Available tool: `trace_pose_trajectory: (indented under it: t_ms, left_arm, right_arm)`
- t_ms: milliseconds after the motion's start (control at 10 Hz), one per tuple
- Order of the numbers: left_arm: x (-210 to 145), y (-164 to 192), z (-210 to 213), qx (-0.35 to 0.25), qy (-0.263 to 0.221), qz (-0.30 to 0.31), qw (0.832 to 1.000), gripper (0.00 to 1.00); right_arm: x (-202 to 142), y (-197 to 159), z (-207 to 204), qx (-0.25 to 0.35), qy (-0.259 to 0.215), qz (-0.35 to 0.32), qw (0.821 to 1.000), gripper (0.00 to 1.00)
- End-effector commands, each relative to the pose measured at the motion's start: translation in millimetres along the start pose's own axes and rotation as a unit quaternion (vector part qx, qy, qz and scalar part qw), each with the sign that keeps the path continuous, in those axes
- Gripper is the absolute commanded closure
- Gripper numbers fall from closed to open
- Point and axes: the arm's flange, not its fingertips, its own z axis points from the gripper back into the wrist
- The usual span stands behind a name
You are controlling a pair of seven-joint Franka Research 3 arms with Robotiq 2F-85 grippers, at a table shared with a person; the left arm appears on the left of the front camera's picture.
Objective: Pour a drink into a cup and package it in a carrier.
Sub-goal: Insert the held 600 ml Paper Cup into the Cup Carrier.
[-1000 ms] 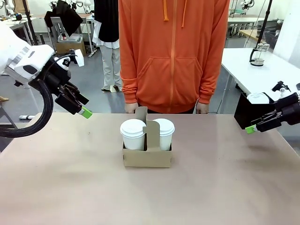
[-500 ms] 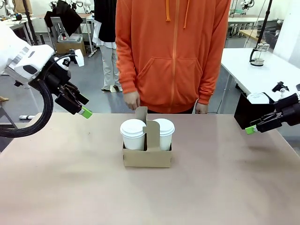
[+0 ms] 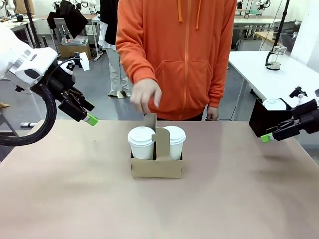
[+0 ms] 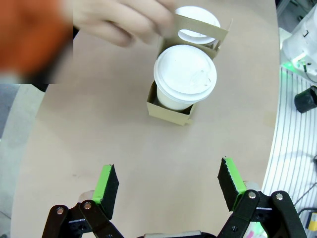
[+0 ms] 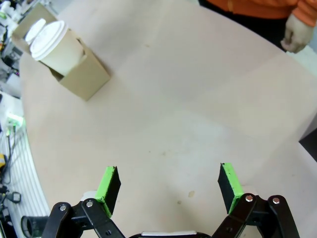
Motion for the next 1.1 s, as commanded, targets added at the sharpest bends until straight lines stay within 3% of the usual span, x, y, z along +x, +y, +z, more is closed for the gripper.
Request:
trace_pose_trajectory:
  t_ms: [0,1000]
  left_arm:
    - [1.2,-0.9,1.1,-0.001,0.006,0.005,1.000,0.00]
    - [1.2,-0.9,1.1,-0.001,0.006,0.005,1.000,0.00]
  right_arm:
    - [1.3,-0.9,1.8,0.004,-0.002,-0.001,1.000,0.00]
    - [1.3,-0.9,1.8,0.004,-0.002,-0.001,1.000,0.00]
